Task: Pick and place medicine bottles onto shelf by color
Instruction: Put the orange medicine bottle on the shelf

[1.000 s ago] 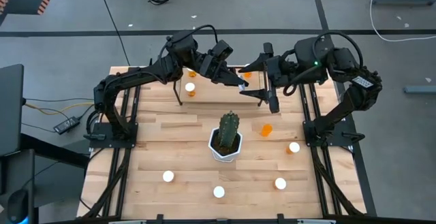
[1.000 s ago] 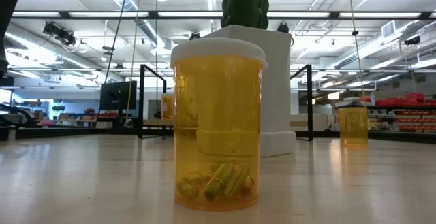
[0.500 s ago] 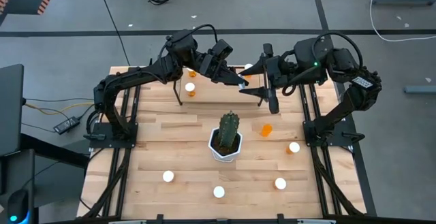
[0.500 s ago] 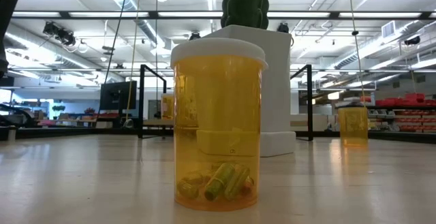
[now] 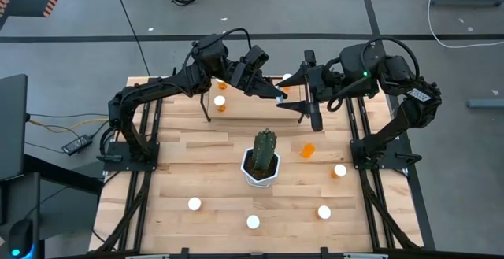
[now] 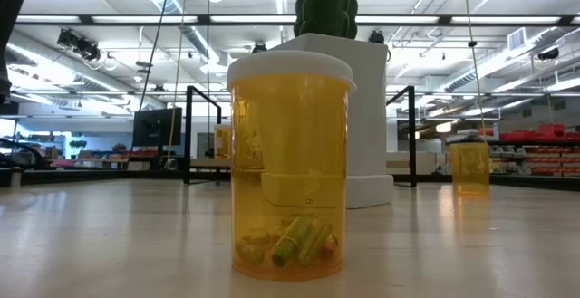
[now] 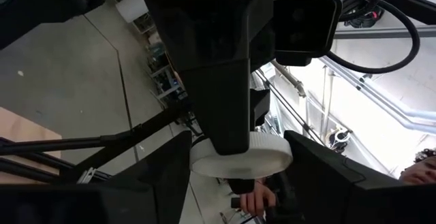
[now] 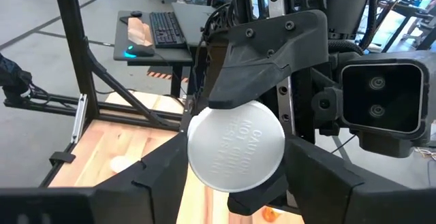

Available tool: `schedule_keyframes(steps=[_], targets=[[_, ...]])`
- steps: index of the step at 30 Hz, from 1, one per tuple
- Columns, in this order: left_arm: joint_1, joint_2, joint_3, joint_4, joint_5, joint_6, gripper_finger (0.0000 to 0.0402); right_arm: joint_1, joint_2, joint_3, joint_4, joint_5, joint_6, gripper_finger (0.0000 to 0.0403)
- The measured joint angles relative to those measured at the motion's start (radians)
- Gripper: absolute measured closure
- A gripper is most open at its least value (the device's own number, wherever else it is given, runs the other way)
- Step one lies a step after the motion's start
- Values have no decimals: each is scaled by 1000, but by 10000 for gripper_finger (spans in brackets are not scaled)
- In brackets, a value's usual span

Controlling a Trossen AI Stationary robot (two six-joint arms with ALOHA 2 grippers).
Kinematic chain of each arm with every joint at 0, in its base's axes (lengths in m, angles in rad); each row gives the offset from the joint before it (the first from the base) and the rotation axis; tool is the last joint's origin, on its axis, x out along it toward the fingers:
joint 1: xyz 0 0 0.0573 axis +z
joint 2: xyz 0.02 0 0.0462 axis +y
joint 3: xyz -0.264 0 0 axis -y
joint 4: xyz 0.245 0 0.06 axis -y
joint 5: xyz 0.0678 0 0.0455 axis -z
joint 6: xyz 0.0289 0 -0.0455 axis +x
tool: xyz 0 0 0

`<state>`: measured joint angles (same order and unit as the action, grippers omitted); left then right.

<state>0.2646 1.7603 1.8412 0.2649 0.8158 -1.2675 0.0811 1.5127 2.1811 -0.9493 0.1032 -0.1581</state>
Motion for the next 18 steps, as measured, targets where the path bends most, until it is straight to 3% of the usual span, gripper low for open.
schedule_keyframes(steps=[18], targets=[[0,0,0,0,0,-3,176,0,0,0,2,0,14,186]])
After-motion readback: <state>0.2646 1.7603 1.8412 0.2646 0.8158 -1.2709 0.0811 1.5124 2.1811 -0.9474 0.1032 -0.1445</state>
